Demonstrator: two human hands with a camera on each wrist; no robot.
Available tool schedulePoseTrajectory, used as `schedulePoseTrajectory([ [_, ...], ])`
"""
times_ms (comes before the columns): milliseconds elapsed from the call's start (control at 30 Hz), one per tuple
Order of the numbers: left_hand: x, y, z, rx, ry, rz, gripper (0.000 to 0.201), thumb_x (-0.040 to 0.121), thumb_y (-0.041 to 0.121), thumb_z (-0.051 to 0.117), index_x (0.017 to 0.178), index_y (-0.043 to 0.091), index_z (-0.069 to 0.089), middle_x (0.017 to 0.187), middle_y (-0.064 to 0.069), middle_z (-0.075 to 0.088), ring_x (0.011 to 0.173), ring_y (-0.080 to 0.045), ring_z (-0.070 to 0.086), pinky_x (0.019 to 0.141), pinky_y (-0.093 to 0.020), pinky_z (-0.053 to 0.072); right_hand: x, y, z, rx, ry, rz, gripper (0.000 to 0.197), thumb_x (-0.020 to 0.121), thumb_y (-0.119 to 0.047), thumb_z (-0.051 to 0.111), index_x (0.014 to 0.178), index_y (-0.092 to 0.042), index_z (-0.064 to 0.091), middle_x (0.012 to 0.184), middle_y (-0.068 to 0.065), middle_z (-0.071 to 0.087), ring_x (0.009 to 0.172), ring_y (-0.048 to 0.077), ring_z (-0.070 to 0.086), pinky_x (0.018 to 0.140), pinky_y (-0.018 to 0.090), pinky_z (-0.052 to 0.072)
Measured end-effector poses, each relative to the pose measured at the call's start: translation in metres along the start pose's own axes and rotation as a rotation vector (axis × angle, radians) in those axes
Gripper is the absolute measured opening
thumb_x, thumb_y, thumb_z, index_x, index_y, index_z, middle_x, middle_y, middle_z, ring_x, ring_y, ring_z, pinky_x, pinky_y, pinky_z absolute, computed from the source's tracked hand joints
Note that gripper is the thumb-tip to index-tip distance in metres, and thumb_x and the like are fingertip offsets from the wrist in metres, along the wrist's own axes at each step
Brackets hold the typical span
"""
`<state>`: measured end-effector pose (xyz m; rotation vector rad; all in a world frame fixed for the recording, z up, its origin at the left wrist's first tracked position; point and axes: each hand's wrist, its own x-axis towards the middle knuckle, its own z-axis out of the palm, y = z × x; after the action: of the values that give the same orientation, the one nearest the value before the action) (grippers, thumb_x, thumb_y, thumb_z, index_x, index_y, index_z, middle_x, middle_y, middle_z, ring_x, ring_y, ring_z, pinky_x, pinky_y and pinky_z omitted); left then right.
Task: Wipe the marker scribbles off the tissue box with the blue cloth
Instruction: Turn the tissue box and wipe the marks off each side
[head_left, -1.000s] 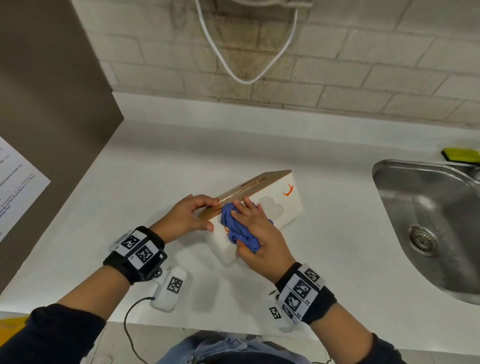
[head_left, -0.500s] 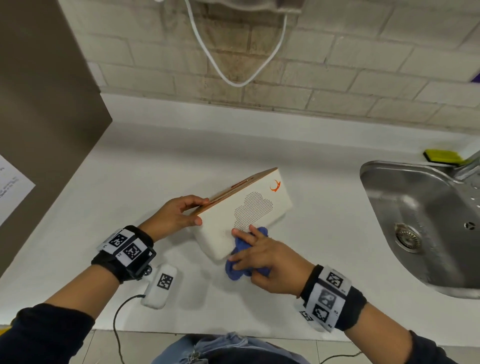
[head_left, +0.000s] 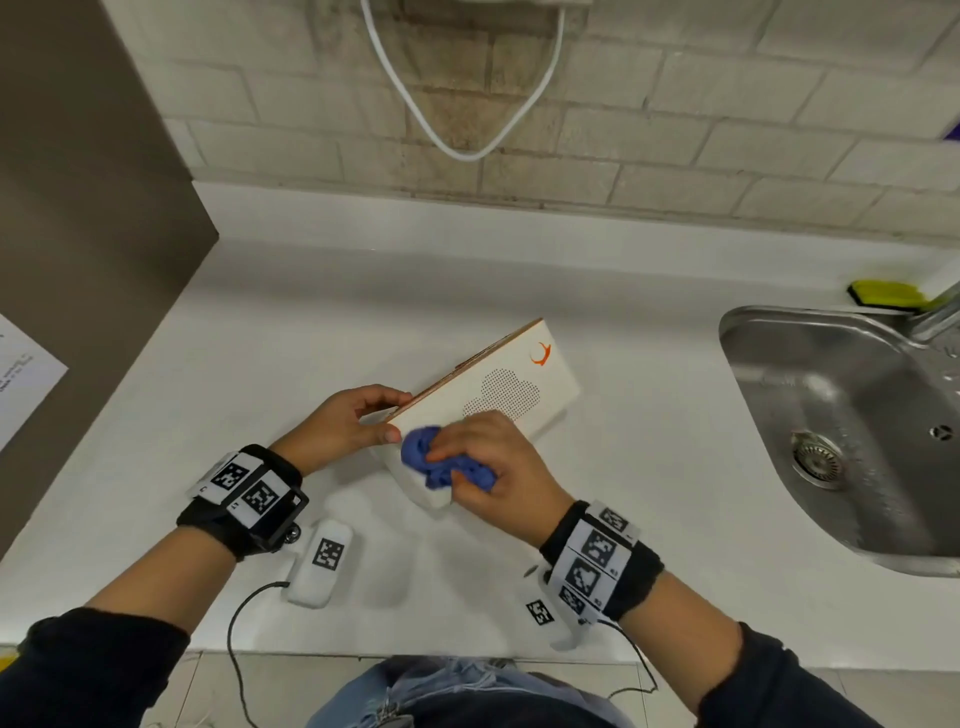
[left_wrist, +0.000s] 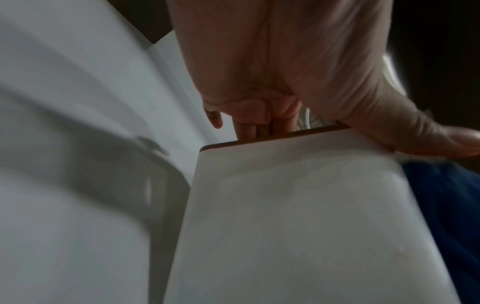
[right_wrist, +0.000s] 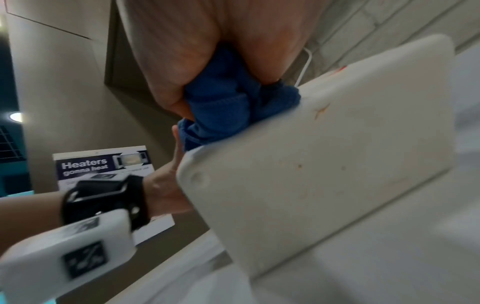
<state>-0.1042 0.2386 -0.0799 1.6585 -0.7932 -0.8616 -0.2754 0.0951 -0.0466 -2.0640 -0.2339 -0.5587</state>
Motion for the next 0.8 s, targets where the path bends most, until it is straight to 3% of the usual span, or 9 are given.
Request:
schedulePoseTrajectory([
  [67, -0.001, 0.002, 0.000, 0.006, -0.009, 0.004, 0.080, 0.029, 0.070, 0.079, 0.097, 0.031, 0.064, 0.100, 0.023, 0.068, 0.105, 0.004, 0.056, 0.085, -0.003, 0.039, -0.019, 0.004, -0.005, -0.005, -0.142, 0.000, 0.014, 0.071, -0.002, 0.057, 0.081, 0.000, 0.068, 0.074, 0.013, 0.071, 0.072, 0.017, 0.059, 0.076, 0.018, 0.043],
  [133, -0.001, 0.006, 0.000, 0.015, -0.025, 0.012, 0.074, 0.029, 0.067, 0.081, 0.094, 0.035, 0.067, 0.101, 0.026, 0.068, 0.104, 0.010, 0.056, 0.084, -0.001, 0.038, -0.041, 0.009, -0.016, -0.103, -0.275, 0.101, 0.013, 0.072, -0.010, 0.061, 0.080, -0.009, 0.070, 0.077, 0.007, 0.071, 0.077, 0.017, 0.059, 0.075, 0.030, 0.050],
  [200, -0.002, 0.010, 0.000, 0.046, -0.042, 0.020, 0.073, 0.029, 0.066, 0.082, 0.094, 0.037, 0.068, 0.107, 0.019, 0.066, 0.103, 0.012, 0.055, 0.082, 0.001, 0.037, -0.057, 0.011, -0.031, -0.116, -0.220, 0.300, 0.017, 0.066, -0.014, 0.059, 0.079, -0.018, 0.069, 0.080, -0.001, 0.070, 0.081, 0.017, 0.061, 0.075, 0.036, 0.053],
  [267, -0.003, 0.012, -0.002, 0.065, -0.043, 0.016, 0.079, 0.029, 0.068, 0.081, 0.097, 0.033, 0.066, 0.110, 0.016, 0.065, 0.104, 0.011, 0.055, 0.081, 0.002, 0.037, -0.063, 0.009, -0.050, 0.112, 0.098, 0.480, 0.021, 0.062, -0.017, 0.054, 0.077, -0.021, 0.068, 0.081, -0.008, 0.071, 0.082, 0.012, 0.064, 0.078, 0.026, 0.052],
  [367, -0.004, 0.010, -0.007, 0.058, -0.051, -0.012, 0.077, 0.031, 0.068, 0.081, 0.097, 0.031, 0.068, 0.108, 0.023, 0.068, 0.108, 0.006, 0.056, 0.082, 0.000, 0.039, -0.055, 0.003, -0.077, 0.170, 0.636, 0.464, 0.020, 0.068, -0.008, 0.054, 0.081, -0.020, 0.064, 0.084, -0.015, 0.070, 0.083, 0.002, 0.062, 0.077, 0.015, 0.049],
  [467, -0.008, 0.010, -0.012, 0.050, -0.076, -0.018, 0.072, 0.033, 0.065, 0.082, 0.096, 0.033, 0.069, 0.111, 0.024, 0.066, 0.110, 0.003, 0.057, 0.084, -0.004, 0.040, -0.041, 0.010, -0.086, 0.139, 0.872, 0.467, 0.027, 0.080, -0.001, 0.056, 0.099, -0.020, 0.060, 0.100, -0.010, 0.064, 0.092, -0.004, 0.059, 0.086, 0.017, 0.049],
  [567, -0.010, 0.012, -0.020, 0.042, -0.134, -0.030, 0.079, 0.034, 0.060, 0.085, 0.102, 0.026, 0.067, 0.116, 0.020, 0.064, 0.112, 0.000, 0.056, 0.085, -0.004, 0.041, -0.026, 0.023, -0.079, 0.106, 0.845, 0.511, 0.032, 0.082, 0.004, 0.058, 0.111, -0.009, 0.058, 0.113, 0.002, 0.061, 0.095, -0.010, 0.056, 0.090, 0.014, 0.046],
  [700, -0.010, 0.014, -0.026, 0.059, -0.195, -0.071, 0.067, 0.038, 0.051, 0.087, 0.100, 0.032, 0.069, 0.120, 0.016, 0.064, 0.120, -0.002, 0.052, 0.094, -0.009, 0.038, -0.010, 0.033, -0.063, -0.036, 0.589, 0.444, 0.040, 0.073, -0.017, 0.061, 0.112, -0.007, 0.059, 0.115, 0.005, 0.050, 0.103, -0.017, 0.046, 0.089, 0.004, 0.035],
  [800, -0.011, 0.013, -0.027, 0.069, -0.197, -0.080, 0.070, 0.038, 0.052, 0.088, 0.102, 0.033, 0.068, 0.122, 0.015, 0.063, 0.122, -0.003, 0.050, 0.100, -0.019, 0.034, -0.006, 0.038, -0.059, -0.112, 0.487, 0.342, 0.042, 0.072, 0.004, 0.063, 0.114, 0.003, 0.058, 0.113, 0.005, 0.043, 0.106, -0.021, 0.043, 0.087, 0.000, 0.034],
])
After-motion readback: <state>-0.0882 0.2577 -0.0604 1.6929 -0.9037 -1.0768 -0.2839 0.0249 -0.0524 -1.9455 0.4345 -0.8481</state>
